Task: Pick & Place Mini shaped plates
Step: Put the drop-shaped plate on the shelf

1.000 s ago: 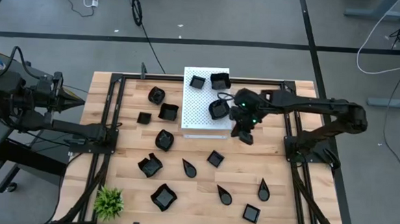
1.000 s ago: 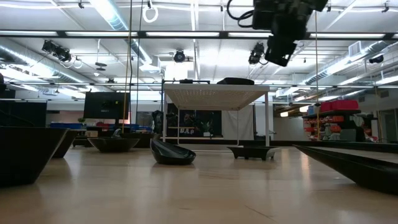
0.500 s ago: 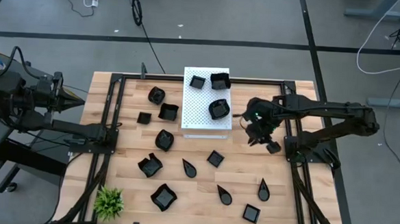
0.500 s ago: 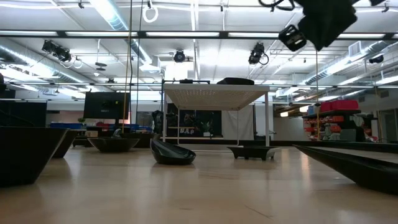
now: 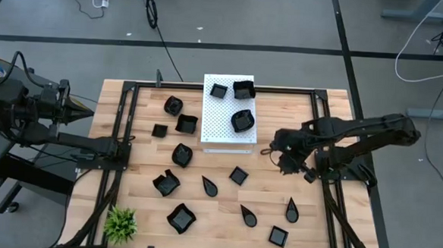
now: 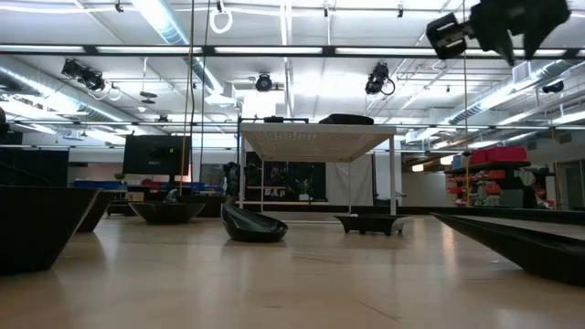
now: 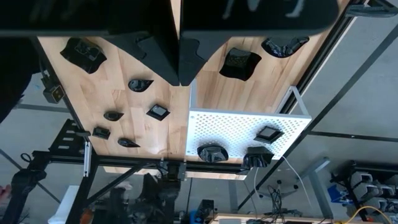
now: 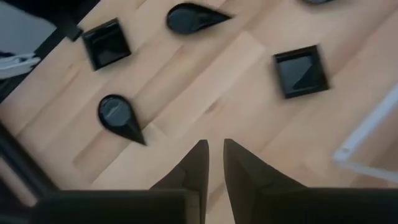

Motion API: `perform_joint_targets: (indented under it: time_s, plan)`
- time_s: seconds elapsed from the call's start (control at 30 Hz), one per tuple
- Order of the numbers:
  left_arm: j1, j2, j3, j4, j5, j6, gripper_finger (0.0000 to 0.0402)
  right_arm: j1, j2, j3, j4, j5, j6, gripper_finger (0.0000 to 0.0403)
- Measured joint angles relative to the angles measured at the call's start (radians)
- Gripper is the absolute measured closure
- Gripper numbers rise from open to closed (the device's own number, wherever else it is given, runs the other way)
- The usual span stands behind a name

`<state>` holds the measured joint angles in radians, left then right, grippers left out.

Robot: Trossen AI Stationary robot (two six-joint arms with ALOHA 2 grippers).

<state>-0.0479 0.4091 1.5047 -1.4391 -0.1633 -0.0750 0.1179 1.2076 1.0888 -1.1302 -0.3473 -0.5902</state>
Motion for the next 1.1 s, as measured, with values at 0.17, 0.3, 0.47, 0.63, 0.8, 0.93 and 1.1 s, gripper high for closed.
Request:
perform_joint_targets:
  time_s: [0.17, 0.3, 0.47, 0.63, 0.8, 0.93, 1.1]
  plan:
    - [0.000, 0.000, 0.000, 0.000, 0.000, 0.000, 0.0399, 0.089, 0.010, -0.072, 0.000, 0.003, 0.059, 0.0338]
    - [0.000, 0.000, 0.000, 0.000, 0.000, 0.000, 0.0399, 0.161, 0.035, -0.126, -0.001, 0.003, 0.059, 0.0321]
    - [0.000, 0.000, 0.000, 0.000, 0.000, 0.000, 0.0399, 0.224, 0.084, -0.171, 0.006, 0.025, 0.007, 0.0294]
    - [0.000, 0.000, 0.000, 0.000, 0.000, 0.000, 0.0399, 0.249, 0.165, -0.176, 0.015, 0.026, -0.031, 0.0268]
    - [0.000, 0.000, 0.000, 0.000, 0.000, 0.000, 0.0399, 0.257, 0.243, -0.176, 0.047, 0.025, -0.047, 0.0252]
    - [0.000, 0.000, 0.000, 0.000, 0.000, 0.000, 0.0399, 0.257, 0.281, -0.176, 0.052, 0.023, 0.073, 0.0248]
    - [0.000, 0.000, 0.000, 0.000, 0.000, 0.000, 0.0399, 0.257, 0.268, -0.176, 0.029, 0.012, 0.412, 0.0247]
